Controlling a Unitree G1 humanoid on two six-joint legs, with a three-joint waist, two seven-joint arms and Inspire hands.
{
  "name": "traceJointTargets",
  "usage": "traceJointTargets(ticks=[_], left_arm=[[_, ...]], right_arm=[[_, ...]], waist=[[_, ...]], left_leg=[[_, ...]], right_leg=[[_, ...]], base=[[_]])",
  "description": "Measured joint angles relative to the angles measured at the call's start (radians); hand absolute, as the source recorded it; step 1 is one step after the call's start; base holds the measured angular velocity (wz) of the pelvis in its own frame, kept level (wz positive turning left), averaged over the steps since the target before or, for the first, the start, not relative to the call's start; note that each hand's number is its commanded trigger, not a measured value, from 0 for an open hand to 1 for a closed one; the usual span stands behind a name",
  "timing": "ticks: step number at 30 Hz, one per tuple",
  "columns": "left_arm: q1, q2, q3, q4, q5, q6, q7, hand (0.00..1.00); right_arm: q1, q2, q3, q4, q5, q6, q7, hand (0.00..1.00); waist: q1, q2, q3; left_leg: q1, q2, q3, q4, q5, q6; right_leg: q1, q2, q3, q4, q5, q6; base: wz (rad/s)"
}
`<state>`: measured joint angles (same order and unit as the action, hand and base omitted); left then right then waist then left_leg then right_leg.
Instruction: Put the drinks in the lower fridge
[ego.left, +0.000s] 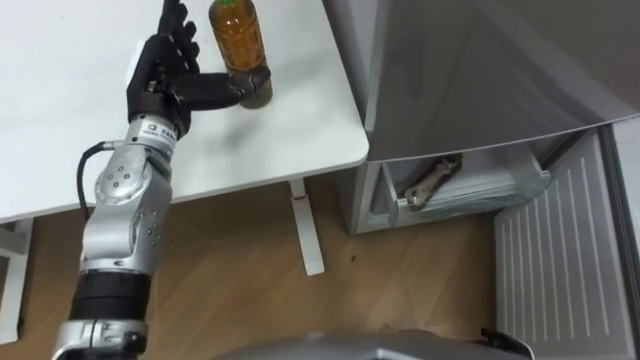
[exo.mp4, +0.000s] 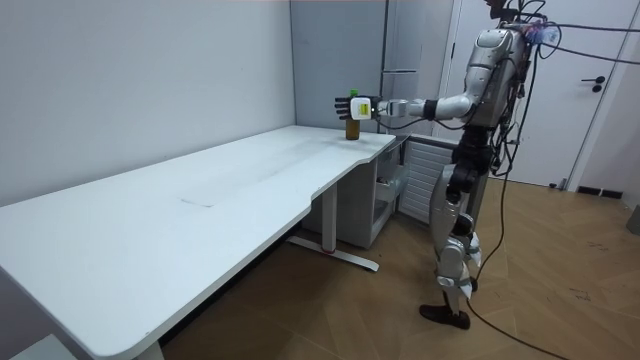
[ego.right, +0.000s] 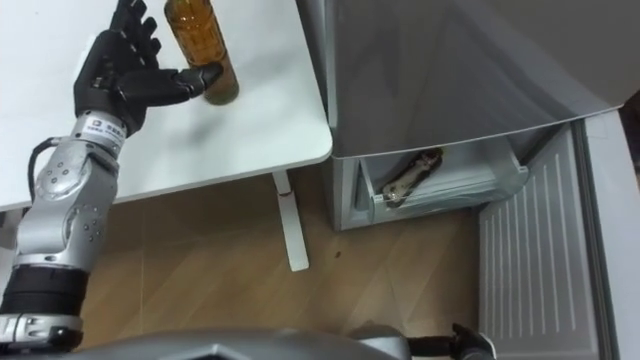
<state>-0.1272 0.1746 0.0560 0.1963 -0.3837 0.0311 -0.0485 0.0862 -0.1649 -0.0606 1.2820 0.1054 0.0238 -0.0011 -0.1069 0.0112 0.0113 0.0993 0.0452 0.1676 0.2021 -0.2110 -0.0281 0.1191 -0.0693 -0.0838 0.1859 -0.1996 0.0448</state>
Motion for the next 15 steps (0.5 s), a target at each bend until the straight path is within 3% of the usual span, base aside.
traceJointTargets(ticks=[5,15], left_arm=[[-0.036,0.001,0.003,0.068,-0.096,0.0,0.001,0.0],[-0.047,0.001,0.004,0.1,-0.097,0.008,0.001,0.0]], right_arm=[[0.002,0.0,-0.001,-0.019,-0.036,-0.001,-0.005,0.0],[0.003,0.0,-0.001,-0.039,-0.076,0.0,-0.007,0.0]], waist=[[-0.005,0.007,0.0014],[-0.027,0.008,0.0013]], left_leg=[[0.001,0.0,0.001,0.0,0.0,0.0],[0.012,0.002,0.018,0.0,0.0,0.0]], right_leg=[[0.0,0.0,-0.001,0.0,0.0,0.0],[-0.005,0.0,0.008,0.003,0.0,0.0]], base=[[0.0],[-0.04]])
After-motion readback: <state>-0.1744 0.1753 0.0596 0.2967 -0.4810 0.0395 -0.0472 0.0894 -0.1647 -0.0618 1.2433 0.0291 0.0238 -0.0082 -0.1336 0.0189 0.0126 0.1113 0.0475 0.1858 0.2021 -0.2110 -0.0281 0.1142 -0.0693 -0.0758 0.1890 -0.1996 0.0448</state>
